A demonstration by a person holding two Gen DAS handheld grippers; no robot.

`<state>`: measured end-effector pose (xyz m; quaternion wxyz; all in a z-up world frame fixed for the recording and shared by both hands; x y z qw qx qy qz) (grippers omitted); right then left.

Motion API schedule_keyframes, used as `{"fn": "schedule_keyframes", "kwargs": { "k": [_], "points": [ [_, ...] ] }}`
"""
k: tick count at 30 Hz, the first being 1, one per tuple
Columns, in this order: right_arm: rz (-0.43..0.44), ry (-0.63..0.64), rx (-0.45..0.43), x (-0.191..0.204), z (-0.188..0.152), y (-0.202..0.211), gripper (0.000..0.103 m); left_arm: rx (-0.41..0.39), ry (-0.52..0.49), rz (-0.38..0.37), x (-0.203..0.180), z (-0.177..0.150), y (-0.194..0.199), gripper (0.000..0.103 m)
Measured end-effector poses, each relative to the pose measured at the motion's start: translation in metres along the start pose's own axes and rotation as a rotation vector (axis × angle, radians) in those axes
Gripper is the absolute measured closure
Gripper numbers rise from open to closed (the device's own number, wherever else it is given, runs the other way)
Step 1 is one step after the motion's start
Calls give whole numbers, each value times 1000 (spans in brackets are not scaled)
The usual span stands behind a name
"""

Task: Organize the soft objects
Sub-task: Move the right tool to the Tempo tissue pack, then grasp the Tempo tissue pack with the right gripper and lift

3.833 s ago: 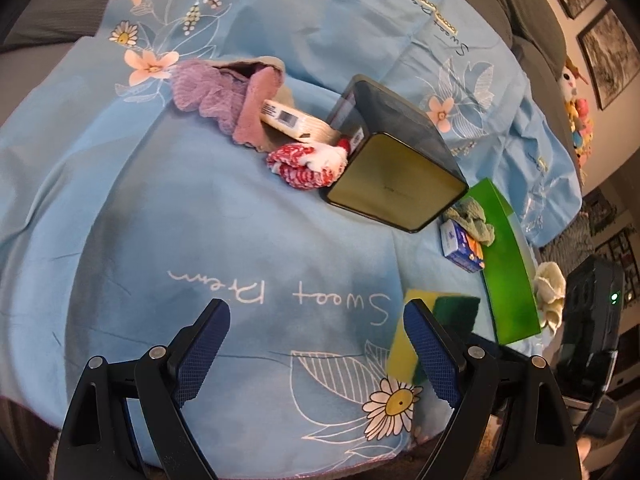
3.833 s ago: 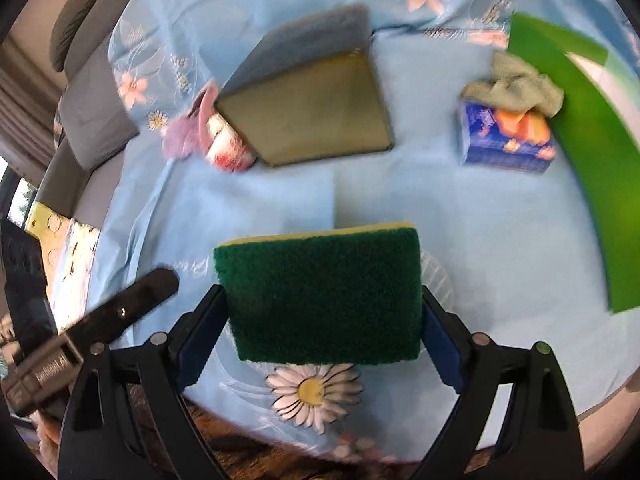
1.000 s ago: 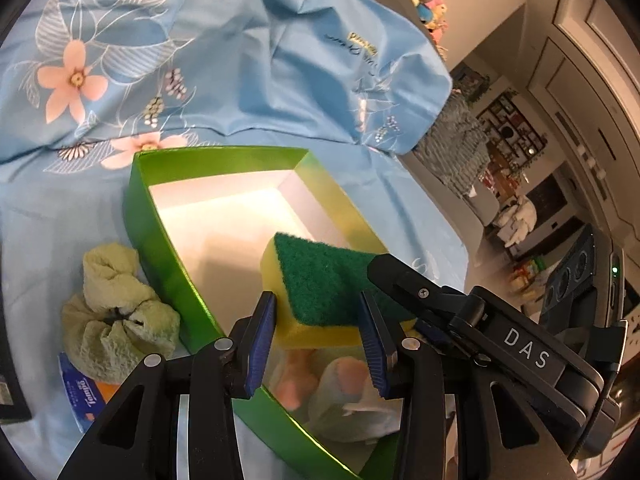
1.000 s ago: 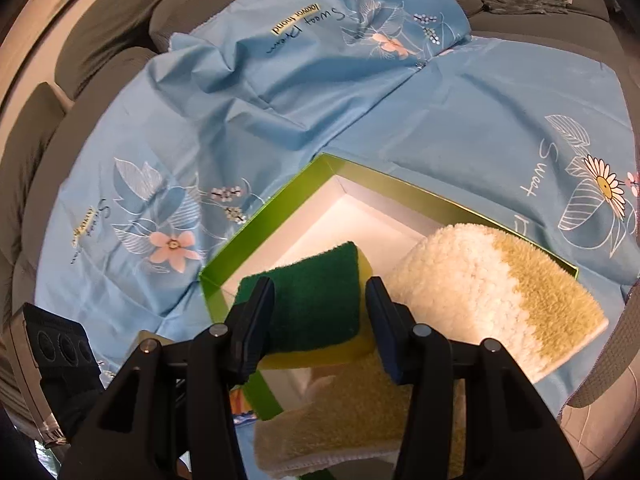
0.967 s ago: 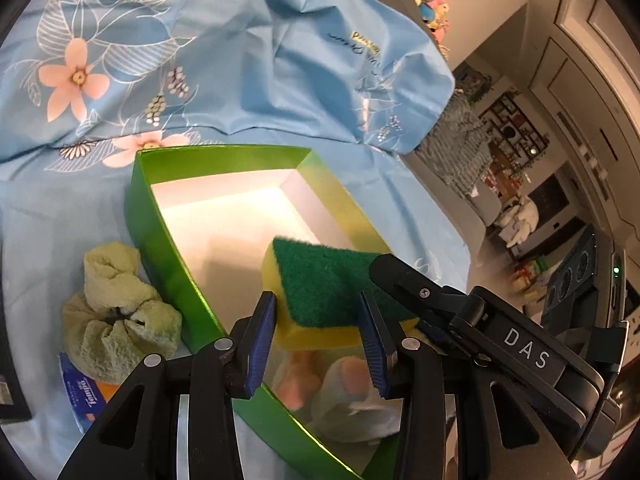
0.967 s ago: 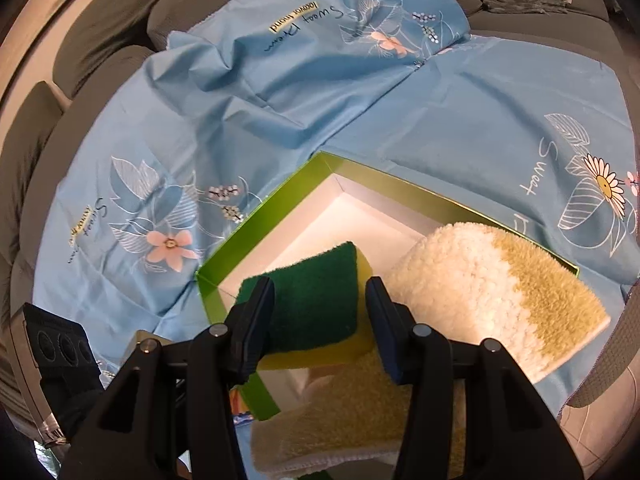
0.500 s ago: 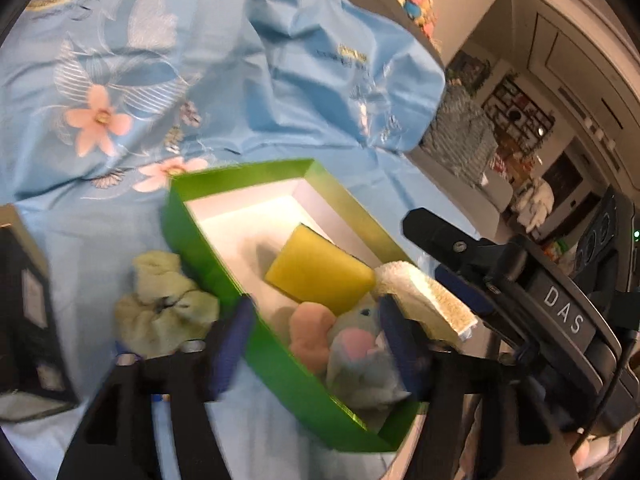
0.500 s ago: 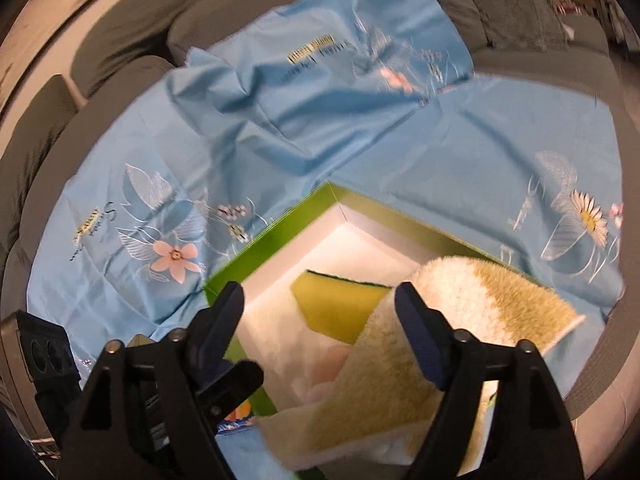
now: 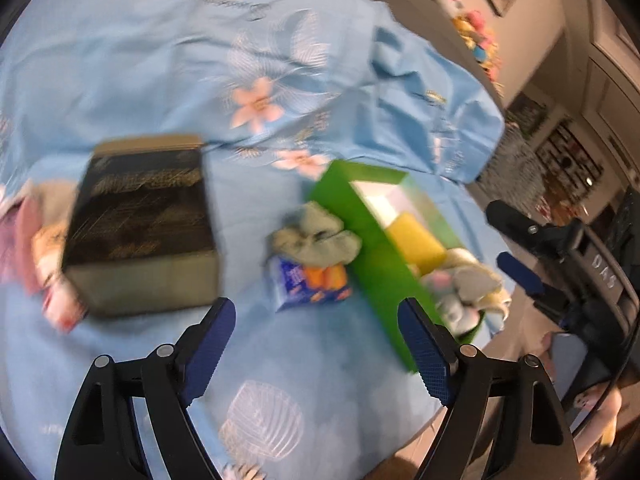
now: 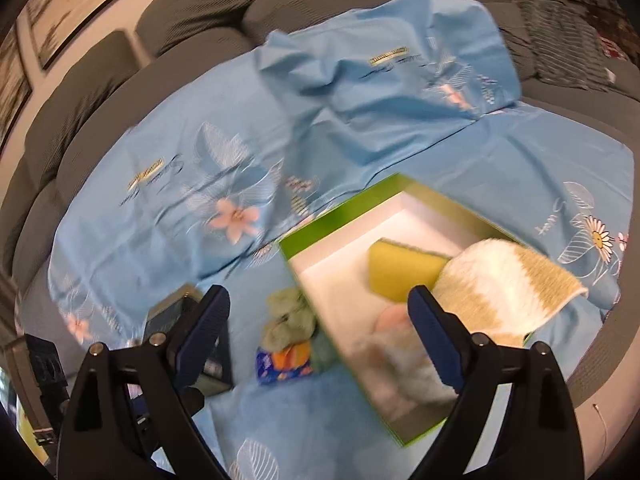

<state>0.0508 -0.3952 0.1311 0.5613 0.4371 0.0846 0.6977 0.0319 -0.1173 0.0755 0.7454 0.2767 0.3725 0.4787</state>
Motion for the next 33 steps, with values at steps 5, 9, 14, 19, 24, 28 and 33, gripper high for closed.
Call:
{"fn": "schedule_keyframes", "kwargs": {
  "k": [5, 9, 14, 19, 24, 28, 33],
  "points": [
    [63, 35, 93, 24, -24, -13, 12, 23, 69, 87, 45, -31, 11, 19],
    [97, 17, 183, 30, -47, -29, 12, 44, 153, 105, 76, -49, 16, 19],
    [90, 53, 263, 39, -65, -57, 12, 64, 197, 115, 95, -65, 17, 19],
    [6, 139, 338, 37, -79, -96, 14, 73, 204, 126, 105, -75, 19, 19],
    [-80, 243, 380, 30, -86, -121, 20, 76, 215, 141, 116, -81, 21, 19],
    [-95, 270, 411, 25, -91, -138, 23, 85, 240, 151, 126, -83, 21, 19],
    [-133, 324, 420, 21, -97, -150, 30, 74, 252, 157, 132, -85, 28, 19]
  ]
}}
Point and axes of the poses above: each gripper's, at about its wrist camera, not at the fingertips, and y roughly against the way its jaws point, x to its left, z to its top, the point moved 6 cm from there along -y, roughly the way its jaws point, and after that the axes turned 9 degrees about z, right-handed, at the moved point
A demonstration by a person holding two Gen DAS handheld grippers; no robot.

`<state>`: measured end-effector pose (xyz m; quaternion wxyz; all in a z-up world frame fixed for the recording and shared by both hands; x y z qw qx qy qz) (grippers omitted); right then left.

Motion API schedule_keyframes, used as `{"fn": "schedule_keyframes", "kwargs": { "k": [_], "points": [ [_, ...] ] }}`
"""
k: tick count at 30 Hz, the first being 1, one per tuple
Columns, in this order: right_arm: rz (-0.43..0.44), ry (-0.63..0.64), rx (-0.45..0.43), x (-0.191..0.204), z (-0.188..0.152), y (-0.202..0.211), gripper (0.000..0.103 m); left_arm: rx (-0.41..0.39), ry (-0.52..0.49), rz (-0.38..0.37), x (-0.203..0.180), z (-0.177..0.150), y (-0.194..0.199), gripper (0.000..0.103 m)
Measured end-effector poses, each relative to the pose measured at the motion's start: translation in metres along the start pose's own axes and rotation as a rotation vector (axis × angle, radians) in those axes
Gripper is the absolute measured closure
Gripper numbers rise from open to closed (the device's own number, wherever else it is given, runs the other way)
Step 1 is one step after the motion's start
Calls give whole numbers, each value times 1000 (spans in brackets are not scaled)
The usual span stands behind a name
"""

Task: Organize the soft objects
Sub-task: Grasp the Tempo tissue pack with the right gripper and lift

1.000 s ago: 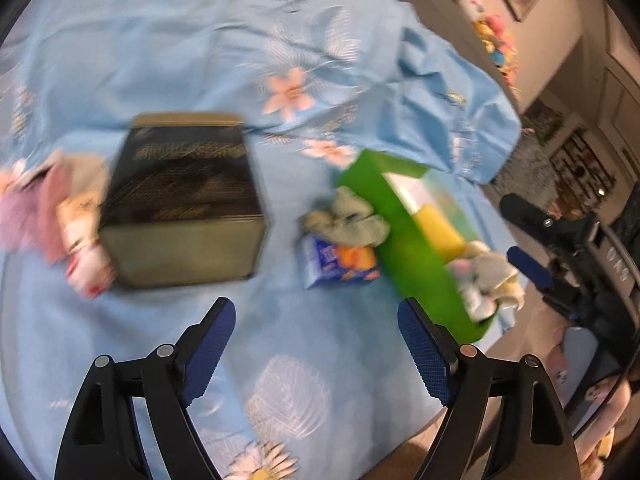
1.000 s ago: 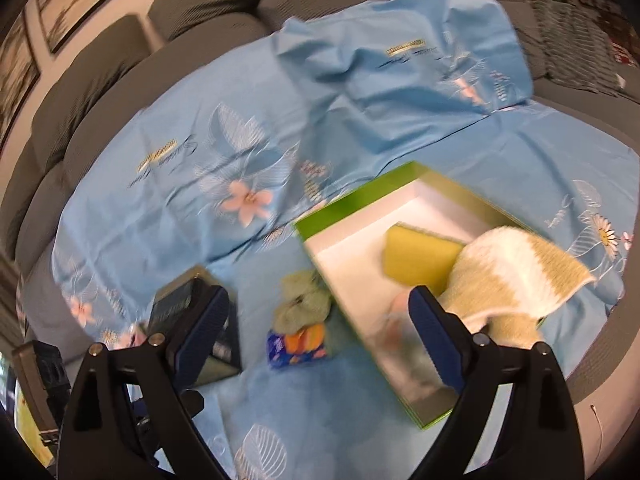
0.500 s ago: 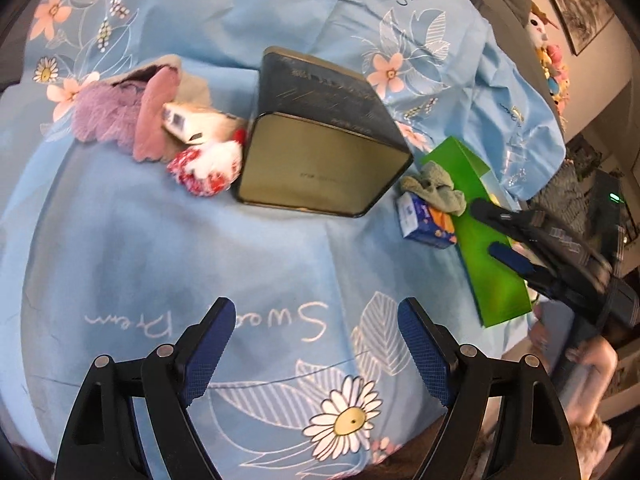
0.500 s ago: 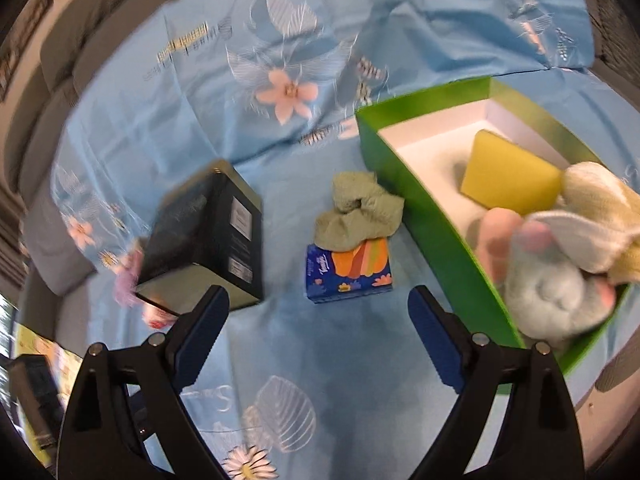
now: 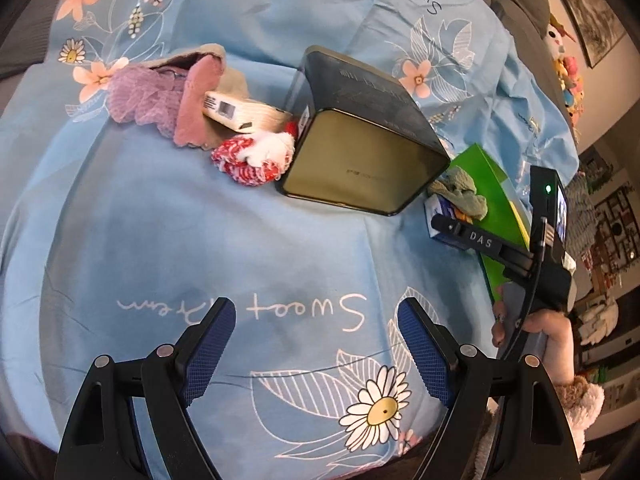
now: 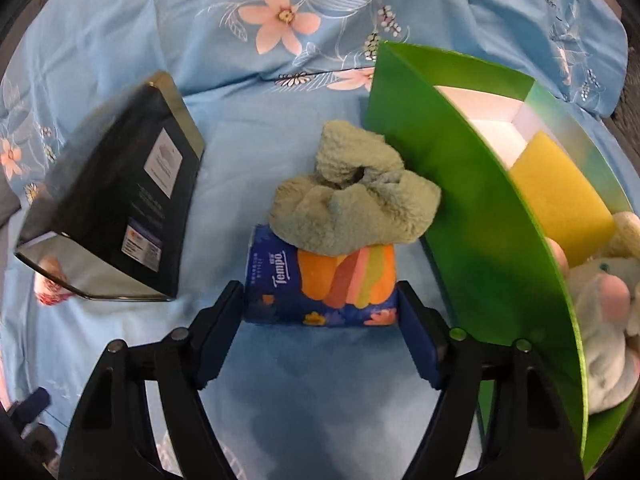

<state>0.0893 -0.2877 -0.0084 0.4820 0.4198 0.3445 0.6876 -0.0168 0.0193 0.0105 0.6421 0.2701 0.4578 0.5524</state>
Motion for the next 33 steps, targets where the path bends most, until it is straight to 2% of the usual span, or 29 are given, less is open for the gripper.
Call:
{"fn": "schedule_keyframes", "kwargs": {
  "k": [4, 8, 16, 18, 27, 33],
  "points": [
    [23, -2, 3, 5, -6, 9, 30, -14, 9, 14, 3, 1, 4, 19],
    [102, 11, -1, 29, -24, 31, 30, -24, 11, 28, 4, -1, 7, 19],
    [295, 99, 60, 100, -71, 58, 30, -40, 54, 49, 17, 0, 13, 19],
    [332, 113, 68, 113, -73, 58, 30, -43, 72, 53, 23, 1, 14, 19],
    [345, 123, 132, 132, -86, 45, 28, -44, 149, 66, 50, -3, 18, 19],
    [378, 64, 89, 122, -79, 62, 24, -30, 148, 44, 46, -6, 15, 19]
  ]
}}
Point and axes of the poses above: each gripper's, at about its wrist camera, not at the fingertips, and y roughly against the way its jaws point, x to its left, z to its top, the point moved 6 cm from there along -y, roughly the way its jaws point, and after that the axes turned 9 degrees about z, right-handed, at the moved point
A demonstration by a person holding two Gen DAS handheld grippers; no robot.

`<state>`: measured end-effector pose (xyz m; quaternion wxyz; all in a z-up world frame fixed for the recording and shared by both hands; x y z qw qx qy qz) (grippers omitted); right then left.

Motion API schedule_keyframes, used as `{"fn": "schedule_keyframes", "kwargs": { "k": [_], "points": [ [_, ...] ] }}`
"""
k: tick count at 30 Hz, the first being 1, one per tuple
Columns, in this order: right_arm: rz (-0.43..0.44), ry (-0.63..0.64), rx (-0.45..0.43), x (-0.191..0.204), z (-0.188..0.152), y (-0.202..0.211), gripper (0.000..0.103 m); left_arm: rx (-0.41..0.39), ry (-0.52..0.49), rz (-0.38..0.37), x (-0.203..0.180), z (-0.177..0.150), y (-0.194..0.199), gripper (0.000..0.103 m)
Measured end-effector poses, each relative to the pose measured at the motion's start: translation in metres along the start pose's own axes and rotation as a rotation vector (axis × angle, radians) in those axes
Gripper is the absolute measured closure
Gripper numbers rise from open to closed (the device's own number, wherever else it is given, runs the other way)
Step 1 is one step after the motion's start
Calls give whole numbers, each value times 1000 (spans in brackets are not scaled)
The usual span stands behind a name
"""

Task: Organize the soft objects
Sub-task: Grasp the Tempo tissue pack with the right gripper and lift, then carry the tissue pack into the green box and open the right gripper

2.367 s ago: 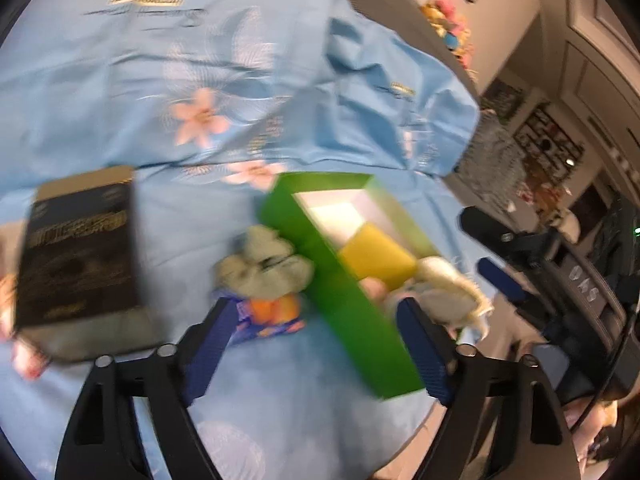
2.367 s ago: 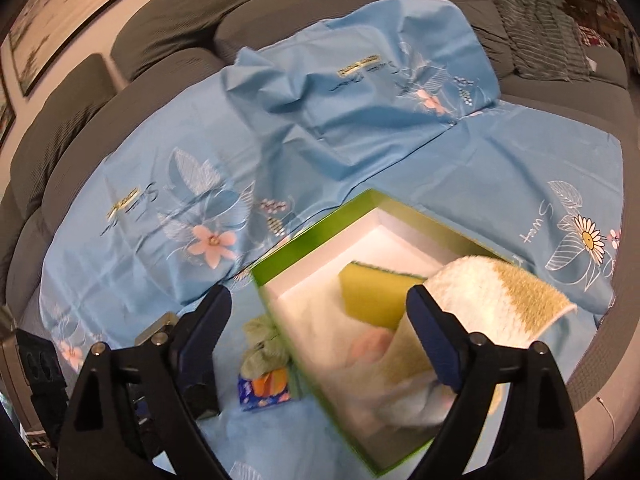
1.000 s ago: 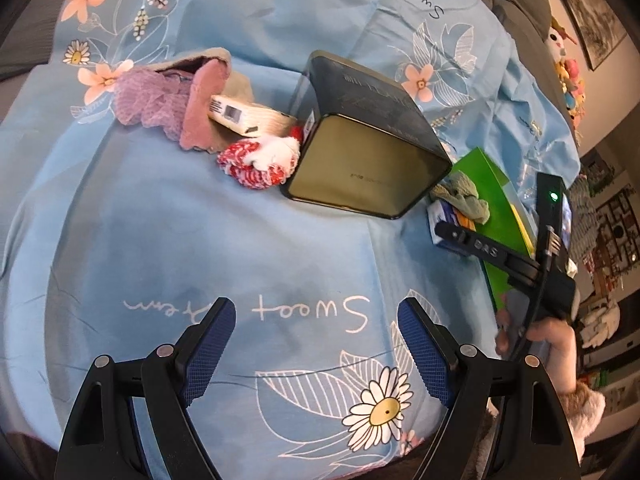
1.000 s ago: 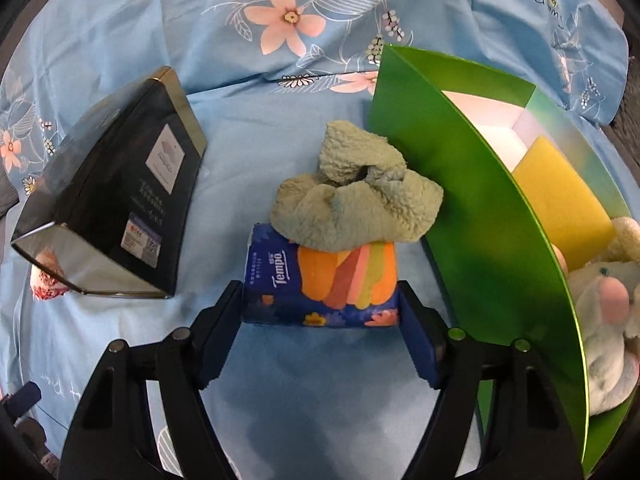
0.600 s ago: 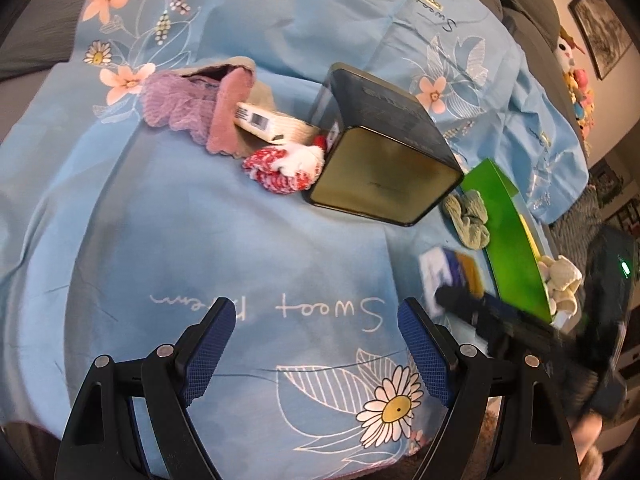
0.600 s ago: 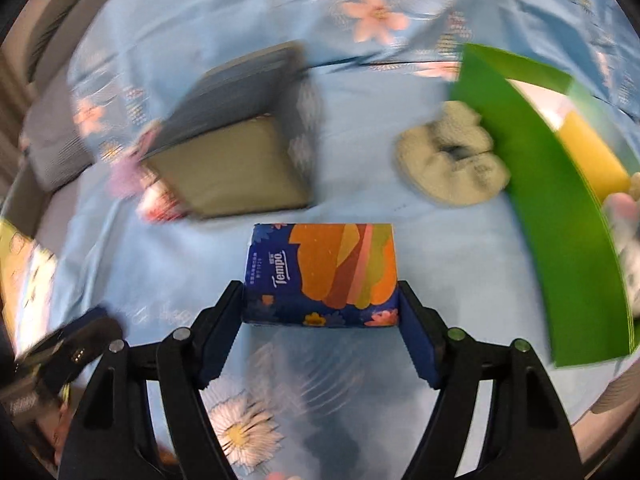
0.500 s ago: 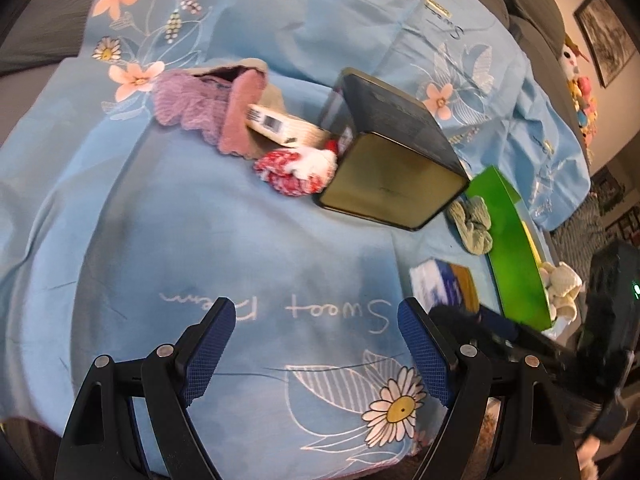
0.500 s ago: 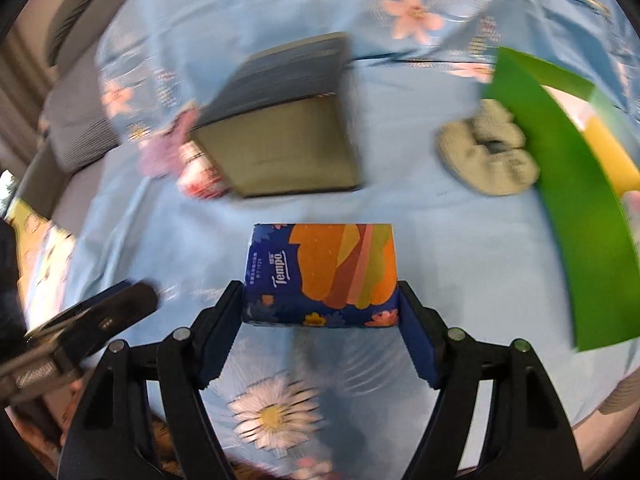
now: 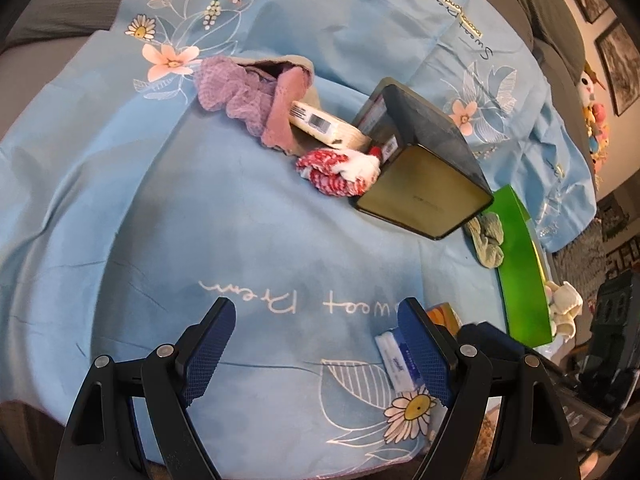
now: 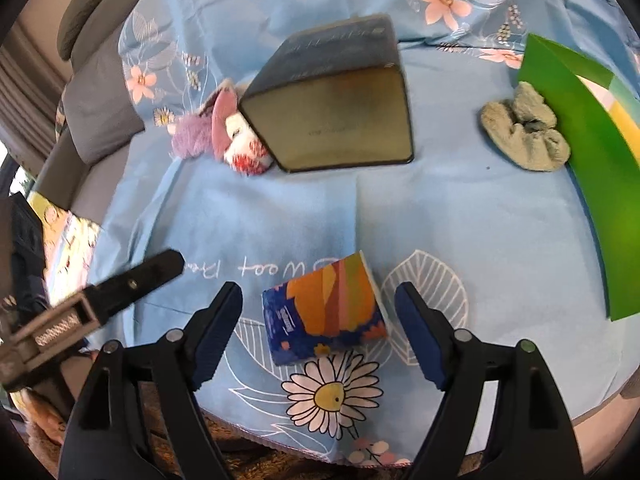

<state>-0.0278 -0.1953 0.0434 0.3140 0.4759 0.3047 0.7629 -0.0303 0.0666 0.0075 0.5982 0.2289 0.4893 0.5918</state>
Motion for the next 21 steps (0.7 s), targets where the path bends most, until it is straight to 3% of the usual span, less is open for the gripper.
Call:
{"fn": "schedule_keyframes", "kwargs": {
  "k": [5, 8, 11, 15, 21],
  "points": [
    [69, -40, -50, -1, 5, 14, 28, 47, -11, -77, -18, -13, -7, 19],
    [92, -58, -50, -1, 6, 13, 45, 88, -22, -99, -31, -23, -14, 20],
    [99, -72, -21, -4, 3, 5, 55, 115, -42, -120, -44, -32, -18, 34],
    [100, -85, 8, -9, 0, -4, 55, 148, -66, -154, -60, -44, -23, 49],
    [99, -97, 40, -15, -3, -14, 55, 170, -96, -154, -71, -51, -32, 60]
  ]
}}
Point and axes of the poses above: each gripper's, at about its wrist camera, not at the fingertips, and y roughly against the way its jaws point, x to its left, z to its top, the point moved 6 cm from there along -y, roughly the way its jaws point, and after that the axes turned 9 degrees about z, right-handed, at the moved point
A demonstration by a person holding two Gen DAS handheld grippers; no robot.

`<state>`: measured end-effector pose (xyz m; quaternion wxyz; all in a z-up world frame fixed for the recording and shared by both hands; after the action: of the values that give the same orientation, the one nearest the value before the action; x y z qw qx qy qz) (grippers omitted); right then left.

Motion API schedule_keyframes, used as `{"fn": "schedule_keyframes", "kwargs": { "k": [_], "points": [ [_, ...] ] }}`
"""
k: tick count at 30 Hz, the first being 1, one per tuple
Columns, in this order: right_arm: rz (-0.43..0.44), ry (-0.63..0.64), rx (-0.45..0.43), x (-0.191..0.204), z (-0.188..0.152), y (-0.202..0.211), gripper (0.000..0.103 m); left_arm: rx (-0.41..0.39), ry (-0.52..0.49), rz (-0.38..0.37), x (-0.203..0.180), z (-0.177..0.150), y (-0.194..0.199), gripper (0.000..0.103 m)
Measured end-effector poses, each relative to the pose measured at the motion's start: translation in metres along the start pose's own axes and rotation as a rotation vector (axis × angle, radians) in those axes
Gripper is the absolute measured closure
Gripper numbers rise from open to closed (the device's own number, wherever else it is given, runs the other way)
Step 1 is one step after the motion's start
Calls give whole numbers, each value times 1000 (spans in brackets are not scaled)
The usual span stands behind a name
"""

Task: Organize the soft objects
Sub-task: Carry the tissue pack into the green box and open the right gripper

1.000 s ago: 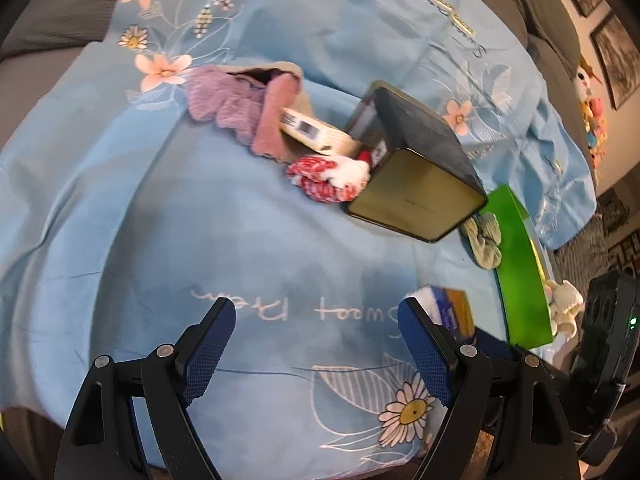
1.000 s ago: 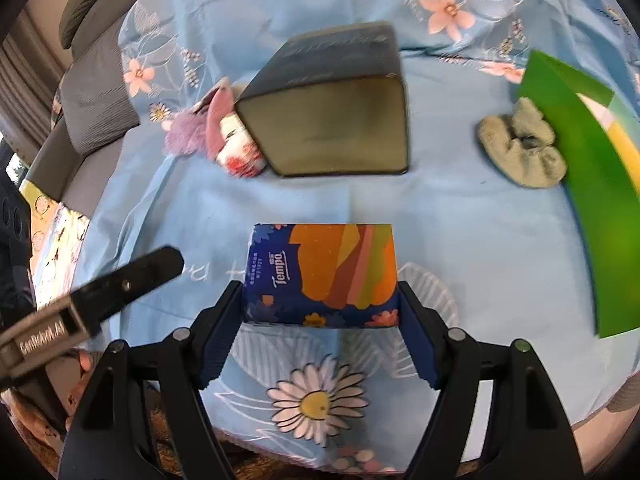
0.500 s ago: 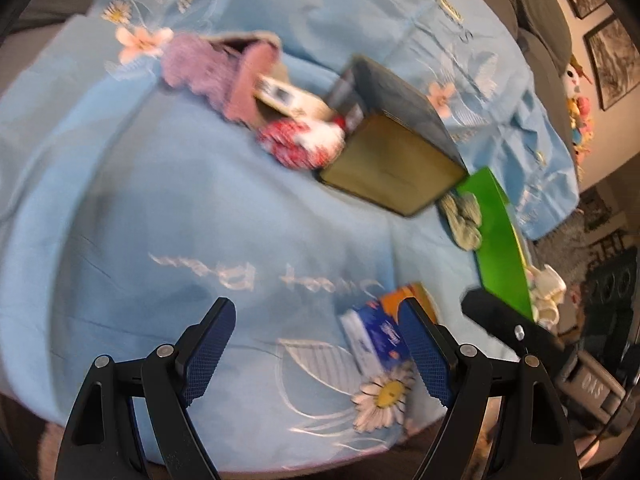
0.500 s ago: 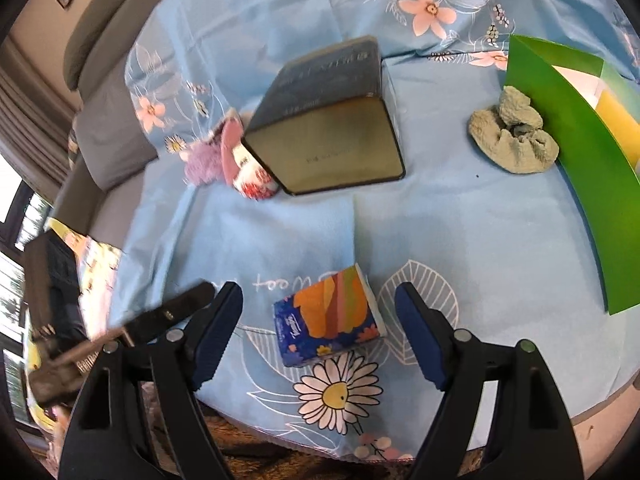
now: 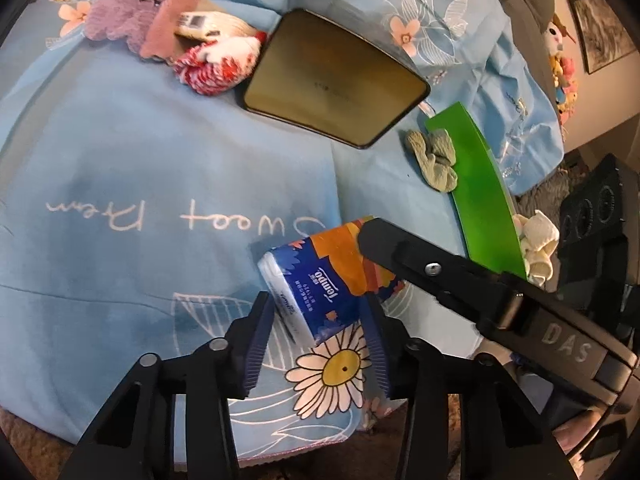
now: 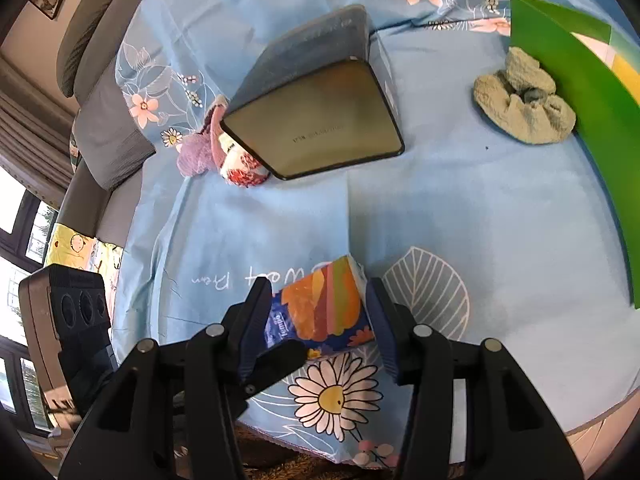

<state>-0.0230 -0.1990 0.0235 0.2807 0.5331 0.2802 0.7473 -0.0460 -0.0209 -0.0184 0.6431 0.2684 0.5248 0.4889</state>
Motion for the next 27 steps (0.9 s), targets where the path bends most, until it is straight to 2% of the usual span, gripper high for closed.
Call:
{"fn": "schedule_keyframes", "kwargs": {
  "k": [6, 13, 19, 27],
  "points": [
    [-4, -8, 25, -9, -2, -8, 53, -35, -25, 21, -2, 2, 1, 63],
    [25, -48, 12, -12, -4, -4, 53, -80, -84, 53, -13, 8, 8, 65],
    [3, -45, -71, -14, 5, 26, 53, -128, -167, 25, -46, 17, 17, 65],
    [-56, -70, -277, -29, 29, 102, 53, -213, -325, -67, -123, 39, 30, 65]
  ]
}}
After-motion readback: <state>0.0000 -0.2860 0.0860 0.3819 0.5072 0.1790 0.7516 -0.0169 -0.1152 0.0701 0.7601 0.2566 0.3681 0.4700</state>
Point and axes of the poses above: each gripper's, at about its wrist camera, not at the fingertips, and y roughly against the way its jaws point, x to its left, z to its top, the point moved 6 cm from there along -y, roughly the way its jaws point, and after that the axes turned 9 degrees about z, right-handed, at the moved point
